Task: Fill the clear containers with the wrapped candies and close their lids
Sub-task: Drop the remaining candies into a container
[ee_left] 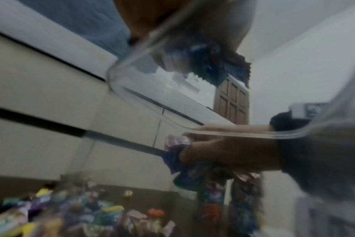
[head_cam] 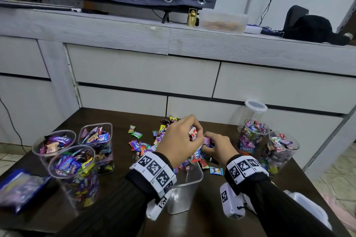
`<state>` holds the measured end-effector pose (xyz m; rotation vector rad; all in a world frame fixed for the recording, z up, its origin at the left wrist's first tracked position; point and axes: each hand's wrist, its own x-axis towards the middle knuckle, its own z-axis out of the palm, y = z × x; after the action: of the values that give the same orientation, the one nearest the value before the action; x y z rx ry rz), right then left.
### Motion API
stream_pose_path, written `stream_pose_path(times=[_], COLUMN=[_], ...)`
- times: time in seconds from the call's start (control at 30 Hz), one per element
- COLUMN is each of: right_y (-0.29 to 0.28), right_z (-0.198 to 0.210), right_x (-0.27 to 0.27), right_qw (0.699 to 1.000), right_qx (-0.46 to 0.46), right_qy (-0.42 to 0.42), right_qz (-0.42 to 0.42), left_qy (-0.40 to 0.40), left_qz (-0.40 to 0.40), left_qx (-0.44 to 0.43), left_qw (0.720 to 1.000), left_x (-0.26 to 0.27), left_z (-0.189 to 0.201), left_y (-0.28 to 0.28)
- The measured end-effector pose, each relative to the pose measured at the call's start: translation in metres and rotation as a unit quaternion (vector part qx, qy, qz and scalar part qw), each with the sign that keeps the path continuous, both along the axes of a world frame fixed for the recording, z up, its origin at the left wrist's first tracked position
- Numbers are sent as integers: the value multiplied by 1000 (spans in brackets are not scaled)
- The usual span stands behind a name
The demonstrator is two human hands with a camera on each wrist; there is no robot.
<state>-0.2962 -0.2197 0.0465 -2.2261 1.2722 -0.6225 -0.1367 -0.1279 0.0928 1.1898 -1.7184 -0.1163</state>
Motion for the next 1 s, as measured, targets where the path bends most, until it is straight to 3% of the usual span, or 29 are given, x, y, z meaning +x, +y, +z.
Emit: stream_pose_path(times=[0.13,0.33,0.67,1.0], right_y=[0,2,2,-1], right_z=[-1,-3,-1,1], right_x=[0,-1,-4,-6], right_qw=[1000,999,999,998], right_qx=[8,-3,-20,-37], right_qy=[12,36,45,57], right_qz=[-7,-2,2,-3], left_qy=[93,123,-3,-144], left_qz=[4,-15,-133,-182], left_qx=[-8,-63,100,114], left_qw=[996,990,986,966], left_x=[-4,2,9,14], left_z=[-8,-6,-34,-17], left_y=[3,-2,-3,-20])
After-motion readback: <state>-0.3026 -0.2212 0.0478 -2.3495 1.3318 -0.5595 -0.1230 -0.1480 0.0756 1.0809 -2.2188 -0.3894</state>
